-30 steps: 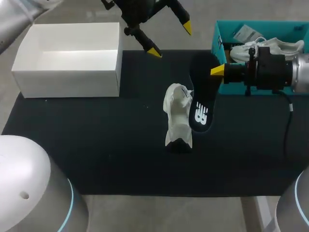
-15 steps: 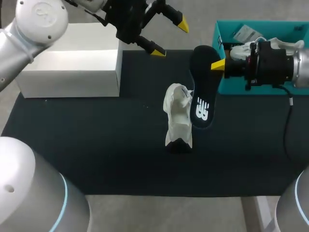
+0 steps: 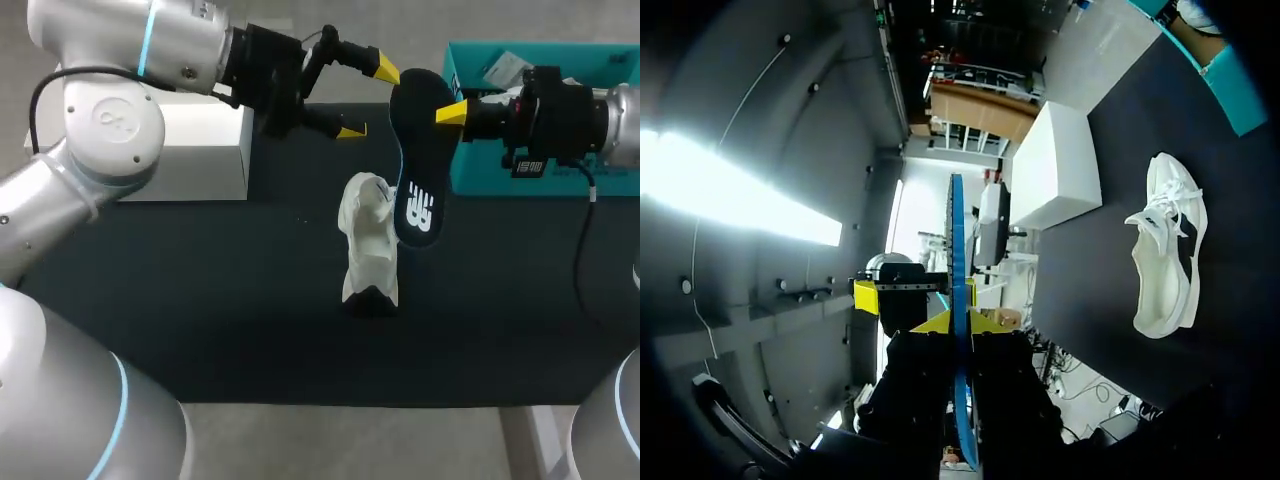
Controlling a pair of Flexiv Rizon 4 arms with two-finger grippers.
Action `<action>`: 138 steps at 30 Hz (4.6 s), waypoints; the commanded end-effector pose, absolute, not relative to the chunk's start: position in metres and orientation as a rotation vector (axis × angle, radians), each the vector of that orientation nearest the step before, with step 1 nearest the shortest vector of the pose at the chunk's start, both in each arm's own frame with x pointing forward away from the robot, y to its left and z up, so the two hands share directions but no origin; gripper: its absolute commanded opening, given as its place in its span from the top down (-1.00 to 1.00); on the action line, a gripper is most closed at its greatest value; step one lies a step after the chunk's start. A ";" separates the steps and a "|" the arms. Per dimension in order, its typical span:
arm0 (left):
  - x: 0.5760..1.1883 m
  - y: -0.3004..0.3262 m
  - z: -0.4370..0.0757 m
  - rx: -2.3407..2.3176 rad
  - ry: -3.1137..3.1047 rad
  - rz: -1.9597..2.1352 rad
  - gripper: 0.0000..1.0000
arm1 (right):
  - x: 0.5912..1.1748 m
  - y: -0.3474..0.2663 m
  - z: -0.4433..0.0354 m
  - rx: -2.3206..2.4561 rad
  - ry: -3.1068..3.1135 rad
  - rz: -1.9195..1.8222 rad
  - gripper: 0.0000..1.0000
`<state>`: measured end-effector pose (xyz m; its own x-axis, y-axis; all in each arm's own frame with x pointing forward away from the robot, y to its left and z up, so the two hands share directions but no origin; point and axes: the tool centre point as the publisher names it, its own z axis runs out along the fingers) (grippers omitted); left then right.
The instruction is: Take the shoe out of the shoebox, open the shoe tongue, remove and reinsert the insole, then place the shoe into the shoebox
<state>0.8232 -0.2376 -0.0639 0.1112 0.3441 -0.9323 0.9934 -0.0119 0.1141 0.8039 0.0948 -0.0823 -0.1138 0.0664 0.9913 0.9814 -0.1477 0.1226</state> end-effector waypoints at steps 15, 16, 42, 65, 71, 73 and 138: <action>0.811 -0.261 -0.067 1.345 1.187 -1.052 -0.33 | 0.818 0.109 -0.089 -1.247 -1.223 -1.354 1.00; 0.810 -0.261 -0.068 1.346 1.187 -1.052 0.05 | 0.817 0.109 -0.090 -1.248 -1.220 -1.355 1.00; 0.794 -0.267 -0.087 1.353 1.247 -1.026 1.00 | 0.808 0.113 -0.088 -1.238 -1.219 -1.365 1.00; 0.798 -0.269 -0.091 1.304 1.268 -0.948 1.00 | 0.800 0.120 -0.083 -1.234 -1.216 -1.375 1.00; 0.798 -0.270 -0.091 1.302 1.268 -0.959 1.00 | 0.797 0.121 -0.080 -1.231 -1.210 -1.387 0.60; 0.798 -0.269 -0.090 1.295 1.277 -0.969 1.00 | 0.796 0.118 -0.079 -1.245 -1.214 -1.407 -1.00; 0.773 -0.263 -0.083 1.097 1.431 -1.186 1.00 | 0.658 -0.059 -0.047 -1.967 -1.627 -1.292 -1.00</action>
